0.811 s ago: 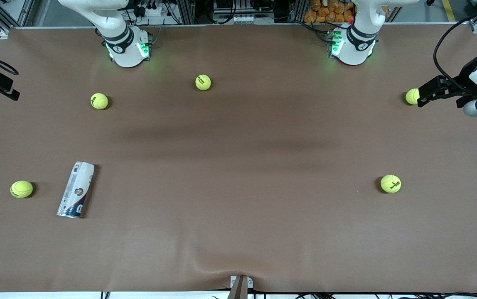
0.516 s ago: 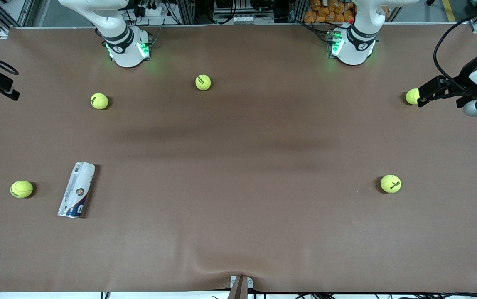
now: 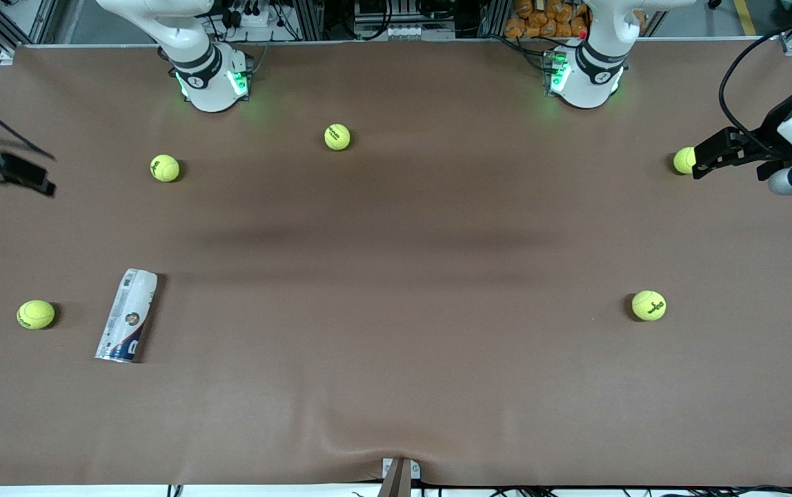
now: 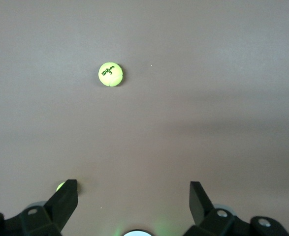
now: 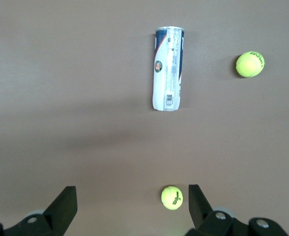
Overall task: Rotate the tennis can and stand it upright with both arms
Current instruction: 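Reach the right gripper toward the tennis can lying on its side, then close the right gripper around the middle of the tennis can, then carry the can with the right gripper to the table center and lower it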
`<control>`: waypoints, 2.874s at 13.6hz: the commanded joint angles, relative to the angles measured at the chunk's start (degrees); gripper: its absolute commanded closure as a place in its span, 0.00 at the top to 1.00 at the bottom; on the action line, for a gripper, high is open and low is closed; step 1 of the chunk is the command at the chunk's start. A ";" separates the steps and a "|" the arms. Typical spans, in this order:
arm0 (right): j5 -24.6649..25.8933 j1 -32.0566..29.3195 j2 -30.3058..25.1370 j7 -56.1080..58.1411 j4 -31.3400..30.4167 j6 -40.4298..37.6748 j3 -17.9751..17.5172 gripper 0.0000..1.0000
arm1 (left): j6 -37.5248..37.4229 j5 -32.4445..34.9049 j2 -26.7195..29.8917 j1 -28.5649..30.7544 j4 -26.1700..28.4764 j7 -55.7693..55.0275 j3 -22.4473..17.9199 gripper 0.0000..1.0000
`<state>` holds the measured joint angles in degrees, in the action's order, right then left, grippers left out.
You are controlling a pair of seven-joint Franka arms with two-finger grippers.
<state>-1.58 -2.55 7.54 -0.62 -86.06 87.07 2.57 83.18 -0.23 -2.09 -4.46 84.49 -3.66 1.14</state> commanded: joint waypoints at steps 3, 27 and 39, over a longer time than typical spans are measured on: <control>0.09 -4.83 16.42 0.36 0.72 11.34 -0.37 1.00 | 0.22 -0.47 -0.10 0.42 -0.37 -0.30 0.26 1.00; -0.17 -4.04 39.30 21.97 0.81 32.90 -0.54 0.77 | 0.05 -0.04 -0.02 -0.29 -0.37 -1.27 0.44 1.00; -0.26 15.71 36.75 44.08 5.56 32.64 -6.08 0.79 | 0.05 -0.39 0.16 -0.37 -0.37 -1.44 0.79 1.00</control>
<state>-1.65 10.39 45.05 35.69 -80.68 120.22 -2.93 83.22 -0.23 -2.23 -4.62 84.43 -4.33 1.51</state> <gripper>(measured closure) 0.216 0.000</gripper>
